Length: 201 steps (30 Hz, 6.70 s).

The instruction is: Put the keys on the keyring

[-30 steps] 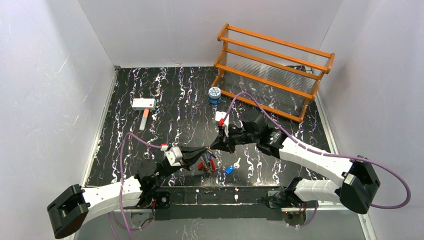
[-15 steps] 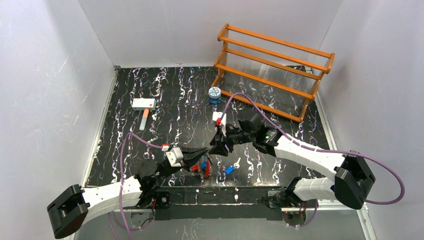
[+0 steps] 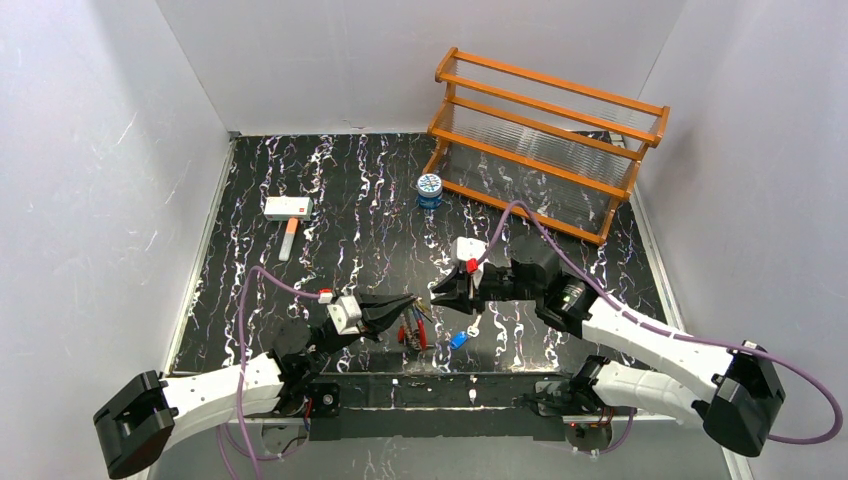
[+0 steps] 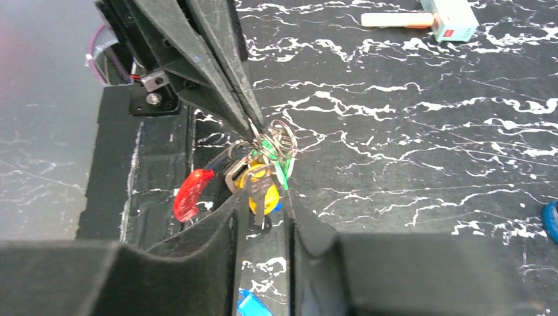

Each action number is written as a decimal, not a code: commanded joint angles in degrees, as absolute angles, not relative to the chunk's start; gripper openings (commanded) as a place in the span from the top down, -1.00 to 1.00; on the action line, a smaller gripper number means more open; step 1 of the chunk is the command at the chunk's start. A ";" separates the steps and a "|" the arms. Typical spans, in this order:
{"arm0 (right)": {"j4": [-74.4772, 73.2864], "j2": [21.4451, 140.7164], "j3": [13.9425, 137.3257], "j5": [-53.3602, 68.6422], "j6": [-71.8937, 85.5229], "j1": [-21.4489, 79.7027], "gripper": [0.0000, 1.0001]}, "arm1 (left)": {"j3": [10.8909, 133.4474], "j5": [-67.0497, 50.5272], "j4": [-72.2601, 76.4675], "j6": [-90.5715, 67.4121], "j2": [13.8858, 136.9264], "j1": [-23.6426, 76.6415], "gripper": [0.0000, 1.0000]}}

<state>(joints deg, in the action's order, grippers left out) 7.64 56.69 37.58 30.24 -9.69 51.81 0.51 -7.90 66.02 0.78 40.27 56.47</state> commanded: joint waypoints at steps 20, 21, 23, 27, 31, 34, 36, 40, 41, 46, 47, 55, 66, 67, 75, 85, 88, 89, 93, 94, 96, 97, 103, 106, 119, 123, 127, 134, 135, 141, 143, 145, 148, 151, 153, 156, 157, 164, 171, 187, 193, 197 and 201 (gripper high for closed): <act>18.86 65.97 40.87 40.84 -6.95 51.84 0.15 | -4.90 -8.25 70.24 0.53 39.82 56.61 1.00; 19.47 66.11 40.91 40.76 -6.82 51.81 0.12 | -4.84 -8.26 70.23 0.51 39.88 56.65 1.00; 20.67 66.49 40.95 40.72 -6.48 51.85 0.08 | -4.79 -8.33 70.22 0.47 39.86 56.62 1.00; 21.39 67.13 41.37 41.01 -6.20 51.86 0.07 | -4.85 -8.18 70.31 0.69 40.06 56.61 1.00; 22.60 66.91 41.28 41.01 -5.68 51.81 0.11 | -4.75 -8.35 70.23 0.62 39.97 56.60 1.00; 24.70 66.25 40.52 41.34 -5.60 51.85 0.31 | -5.05 -8.11 70.32 0.72 40.09 56.60 1.00; 25.88 65.86 40.09 41.32 -5.35 51.85 0.49 | -5.01 -8.05 70.32 0.63 40.14 56.65 1.00; 27.11 65.33 39.58 42.56 -5.10 51.86 0.64 | -5.08 -7.93 70.33 0.73 40.00 56.64 1.00; 27.45 65.19 39.39 43.00 -5.17 51.86 0.62 | -5.14 -7.90 70.33 0.77 40.03 56.61 1.00; 29.21 64.12 38.23 43.47 -4.97 51.85 0.44 | -5.20 -7.72 70.30 0.62 39.96 56.60 1.00; 29.63 63.81 37.85 43.43 -4.93 51.83 0.36 | -5.30 -7.70 70.31 0.63 39.91 56.60 1.00; 30.94 62.13 35.79 42.60 -5.42 51.85 0.19 | -5.49 -7.50 70.22 0.57 39.14 56.60 1.00; 32.78 64.24 36.57 44.18 -4.27 51.85 0.31 | -5.70 -7.75 70.30 0.41 39.24 56.65 1.00; 32.90 64.25 36.56 44.37 -4.36 51.85 0.39 | -5.71 -7.64 70.26 0.36 39.11 56.63 1.00; 25.77 63.48 37.15 45.28 -8.18 51.83 0.97 | -6.06 -6.17 70.22 0.40 38.76 56.61 1.00; 20.45 55.24 34.29 38.98 -14.80 51.81 0.08 | -7.03 -5.46 68.98 1.13 38.55 56.65 1.00; 20.45 54.01 33.49 39.33 -16.41 51.77 0.09 | -6.98 -6.41 68.01 1.76 38.40 56.64 1.00; 20.54 54.01 33.34 39.16 -16.70 51.72 0.10 | -6.85 -6.93 67.82 1.91 38.34 56.61 1.00; 20.43 54.84 33.32 38.48 -18.11 51.76 0.20 | -5.95 -11.29 66.32 3.00 38.19 56.63 1.00; 20.47 55.07 33.31 38.46 -18.68 51.77 0.23 | -5.75 -12.13 66.06 3.26 38.15 56.64 1.00; 20.37 55.71 33.15 38.82 -20.38 51.76 0.25 | -5.71 -13.47 65.74 3.63 38.25 56.63 1.00; 20.39 56.03 32.99 38.91 -21.19 51.77 0.26 | -5.57 -14.08 65.59 3.68 38.23 56.65 1.00; 20.07 58.22 32.34 40.76 -26.89 51.77 0.22 | -4.97 -16.68 65.29 3.84 38.29 56.66 1.00; 20.38 59.12 31.85 41.35 -28.98 51.76 0.17 | -4.72 -17.06 65.22 3.65 38.41 56.60 1.00; 25.01 61.96 31.10 43.80 -30.75 51.77 0.12 | -3.45 -18.27 65.17 3.55 40.16 56.63 1.00; 26.02 62.47 30.86 45.76 -30.56 51.76 0.21 | -3.24 -18.37 65.23 3.34 40.14 56.67 1.00; 26.43 62.45 30.27 46.42 -30.99 51.71 0.45 | -3.33 -18.15 65.17 3.43 39.80 56.60 1.00; 25.24 61.61 29.81 46.84 -32.18 51.76 0.83 | -3.68 -17.80 65.21 3.26 39.14 56.67 1.00; 24.73 61.48 29.87 46.80 -32.43 51.74 0.89 | -3.79 -17.69 65.19 3.26 39.05 56.68 1.00; 23.01 60.33 29.52 45.59 -32.80 51.72 0.97 | -4.37 -17.17 65.14 3.23 37.94 56.68 1.00; 23.06 60.27 29.60 43.95 -31.14 51.77 0.97 | -4.47 -17.22 65.18 3.05 37.68 56.65 1.00; 23.20 60.48 30.04 41.97 -28.83 51.75 0.97 | -4.33 -17.30 65.15 3.02 37.57 56.64 1.00; 23.78 61.17 31.45 40.18 -24.23 51.76 0.97 | -4.31 -17.63 65.13 3.17 38.14 56.61 1.00; 23.79 62.70 34.12 39.65 -18.83 51.71 0.97 | -3.93 -17.94 65.13 3.21 39.03 56.61 1.00; 23.13 64.29 36.43 38.79 -14.88 51.76 0.97 | -3.62 -18.11 65.13 3.23 39.58 56.66 1.00; 19.83 67.58 40.63 35.67 -9.51 51.67 0.97 | -3.74 -17.98 65.13 3.44 39.82 56.66 1.00; 18.50 68.77 42.00 34.84 -7.96 51.68 0.97 | -3.74 -17.84 65.16 3.41 39.78 56.65 1.00; 11.73 76.03 50.13 32.07 2.12 51.46 0.97 | -4.00 -17.30 64.81 3.33 39.08 56.67 1.00; 12.56 70.84 46.19 31.85 -4.14 51.33 0.41 | -4.80 -15.31 64.55 3.16 37.14 56.66 1.00; 18.45 59.86 36.80 43.14 -14.89 51.33 -0.04 | -4.90 -15.50 64.45 2.90 36.34 56.63 1.00; 20.03 64.42 39.88 46.40 -10.82 51.32 0.14 | -4.64 -15.80 64.44 2.51 36.61 56.64 1.00; 22.53 65.55 39.91 47.38 -8.68 51.33 0.15 | -4.47 -15.90 64.47 2.55 36.79 56.63 1.00; 24.50 65.40 39.18 47.75 -7.88 51.32 0.30 | -4.44 -15.99 64.42 2.65 36.97 56.62 1.00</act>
<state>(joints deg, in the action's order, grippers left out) 19.09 65.73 37.32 45.67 -10.04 51.40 0.51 -15.66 61.65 2.55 37.10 56.69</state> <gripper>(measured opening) 0.402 0.010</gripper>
